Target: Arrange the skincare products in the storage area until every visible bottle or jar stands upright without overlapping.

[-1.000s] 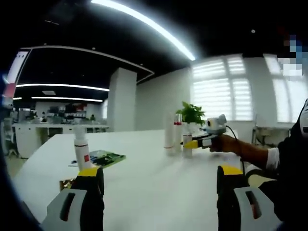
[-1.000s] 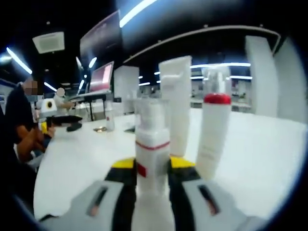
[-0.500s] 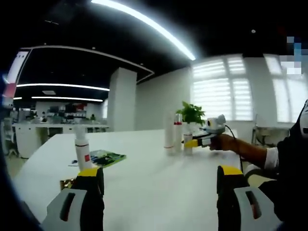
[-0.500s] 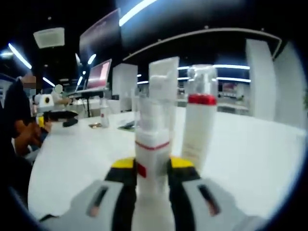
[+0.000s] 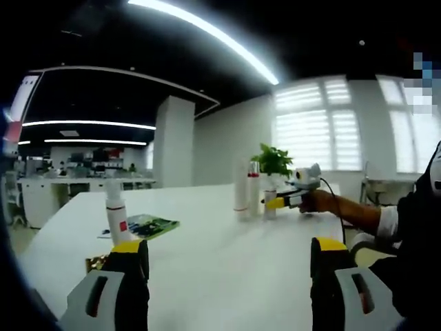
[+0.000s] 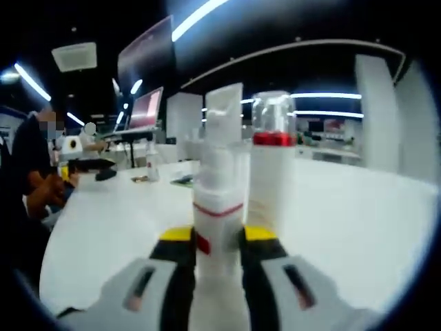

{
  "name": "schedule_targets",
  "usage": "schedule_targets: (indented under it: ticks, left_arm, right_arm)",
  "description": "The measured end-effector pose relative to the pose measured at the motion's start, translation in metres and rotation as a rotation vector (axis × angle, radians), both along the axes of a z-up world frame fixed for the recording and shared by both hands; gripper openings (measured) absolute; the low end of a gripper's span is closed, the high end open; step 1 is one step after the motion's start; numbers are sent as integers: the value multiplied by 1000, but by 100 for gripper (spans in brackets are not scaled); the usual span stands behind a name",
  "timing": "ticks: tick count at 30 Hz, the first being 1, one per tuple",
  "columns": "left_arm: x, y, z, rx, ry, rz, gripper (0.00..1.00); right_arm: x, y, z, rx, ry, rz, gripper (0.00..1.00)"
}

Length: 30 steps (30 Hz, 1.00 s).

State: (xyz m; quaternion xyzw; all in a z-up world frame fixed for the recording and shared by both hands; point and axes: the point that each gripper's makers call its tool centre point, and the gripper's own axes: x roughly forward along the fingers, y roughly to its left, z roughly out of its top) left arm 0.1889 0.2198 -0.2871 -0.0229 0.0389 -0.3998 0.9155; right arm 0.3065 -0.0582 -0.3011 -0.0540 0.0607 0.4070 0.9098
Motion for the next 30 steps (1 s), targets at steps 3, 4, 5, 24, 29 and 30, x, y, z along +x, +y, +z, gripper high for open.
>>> schedule_targets:
  ticks: [3, 4, 5, 24, 29, 30]
  left_arm:
    - [0, 1, 1, -8, 0, 0, 99]
    - [0, 1, 1, -8, 0, 0, 99]
    - [0, 1, 1, -6, 1, 1, 99]
    - [0, 3, 1, -13, 3, 4, 99]
    - [0, 4, 2, -20, 5, 4, 99]
    - [0, 4, 2, -22, 4, 3, 99]
  right_arm:
    - [0, 0, 0, 4, 0, 20, 23]
    - [0, 1, 0, 6, 2, 24, 23]
    - [-1, 1, 0, 7, 3, 25, 23]
    - [-1, 1, -1, 21, 7, 27, 23]
    - [0, 1, -2, 21, 6, 18, 23]
    - [2, -1, -1, 20, 5, 18, 24]
